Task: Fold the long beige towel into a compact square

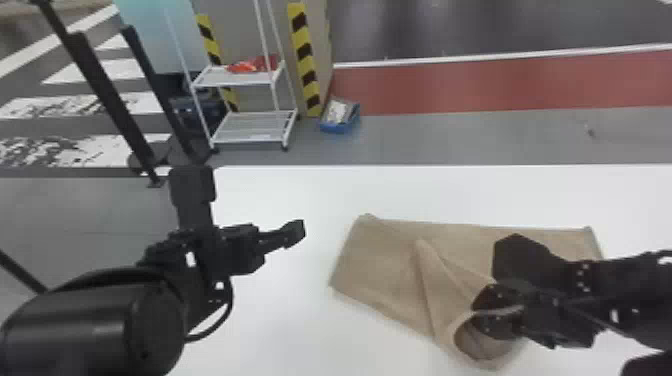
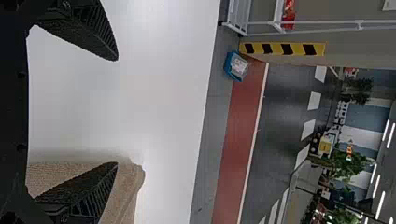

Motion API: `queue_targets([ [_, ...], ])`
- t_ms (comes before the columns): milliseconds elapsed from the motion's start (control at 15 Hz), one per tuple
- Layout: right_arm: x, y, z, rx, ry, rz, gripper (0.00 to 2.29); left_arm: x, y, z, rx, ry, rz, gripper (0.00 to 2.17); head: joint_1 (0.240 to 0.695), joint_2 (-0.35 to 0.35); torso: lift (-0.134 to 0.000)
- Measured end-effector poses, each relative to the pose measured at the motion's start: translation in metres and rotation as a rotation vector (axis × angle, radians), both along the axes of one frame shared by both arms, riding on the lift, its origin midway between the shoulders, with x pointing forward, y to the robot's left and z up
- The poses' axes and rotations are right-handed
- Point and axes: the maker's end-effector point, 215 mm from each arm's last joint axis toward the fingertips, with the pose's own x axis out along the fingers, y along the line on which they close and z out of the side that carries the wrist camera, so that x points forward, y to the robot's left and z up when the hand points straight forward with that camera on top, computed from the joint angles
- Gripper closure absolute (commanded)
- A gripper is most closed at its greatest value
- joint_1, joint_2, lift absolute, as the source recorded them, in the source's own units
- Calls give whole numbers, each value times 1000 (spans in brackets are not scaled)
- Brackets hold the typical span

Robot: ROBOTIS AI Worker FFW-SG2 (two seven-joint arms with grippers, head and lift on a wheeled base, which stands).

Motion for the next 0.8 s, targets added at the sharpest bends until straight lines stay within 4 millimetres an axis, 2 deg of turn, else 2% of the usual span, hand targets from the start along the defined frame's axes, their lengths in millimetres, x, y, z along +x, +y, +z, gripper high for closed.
queue_targets([
  [200, 7, -10, 5, 6, -9, -23, 1301, 1, -2, 1, 0, -1, -4, 87, 695, 187, -124],
  [533, 24, -36, 29, 20, -65, -75, 1298, 1, -5, 0, 0, 2, -9, 87, 695, 151, -124],
  [800, 24, -59, 22, 2, -68, -111, 1271, 1, -7, -4, -1, 10, -12, 87, 695, 120, -124],
])
